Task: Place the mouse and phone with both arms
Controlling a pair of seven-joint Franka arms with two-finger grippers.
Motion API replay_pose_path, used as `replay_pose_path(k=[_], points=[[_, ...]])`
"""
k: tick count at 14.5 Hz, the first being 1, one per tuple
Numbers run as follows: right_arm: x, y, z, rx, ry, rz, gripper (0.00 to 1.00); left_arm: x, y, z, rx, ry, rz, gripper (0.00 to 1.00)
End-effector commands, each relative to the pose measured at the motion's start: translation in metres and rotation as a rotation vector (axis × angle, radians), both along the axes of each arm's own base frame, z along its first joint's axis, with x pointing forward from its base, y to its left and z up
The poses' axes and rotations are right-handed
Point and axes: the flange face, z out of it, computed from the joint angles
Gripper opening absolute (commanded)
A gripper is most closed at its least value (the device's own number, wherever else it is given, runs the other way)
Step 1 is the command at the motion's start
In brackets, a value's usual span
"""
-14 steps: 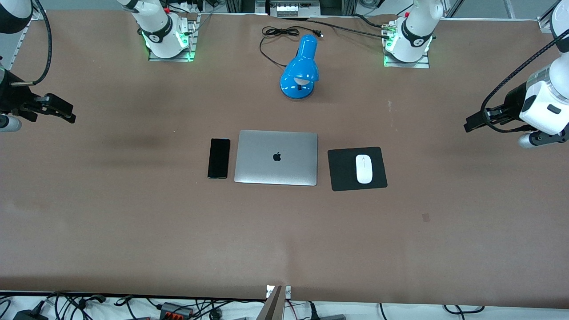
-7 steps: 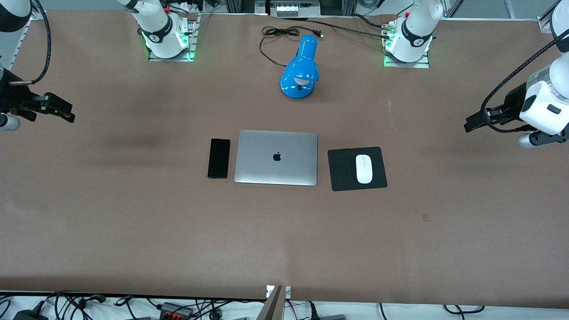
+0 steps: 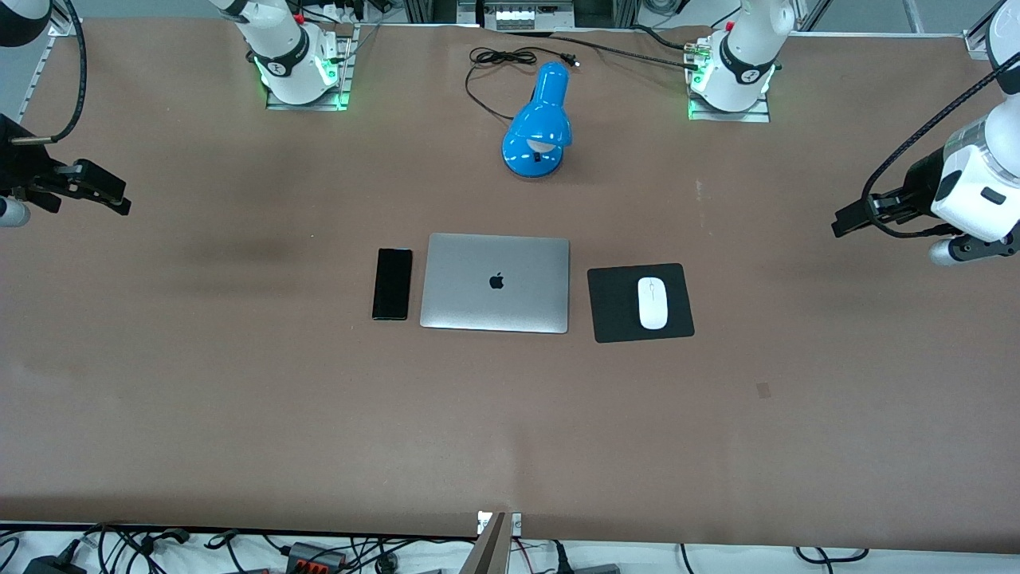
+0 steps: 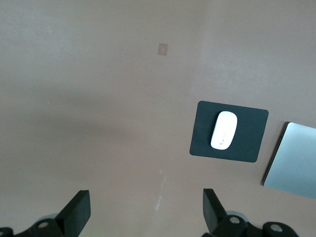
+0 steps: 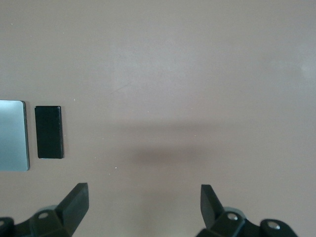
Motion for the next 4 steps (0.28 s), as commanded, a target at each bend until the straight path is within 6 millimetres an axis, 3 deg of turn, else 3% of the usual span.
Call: replay_pose_path(k=[1, 4], points=[[-0.0117, 0.0004, 0.0054, 0.016, 0.007, 0.015, 1.00, -0.0040, 0.0023, 0.0084, 0.015, -0.003, -0.022, 1.00], [-0.0161, 0.0006, 0.0077, 0.016, 0.005, 0.016, 1.00, -0.0040, 0.0023, 0.0084, 0.015, -0.002, -0.022, 1.00]])
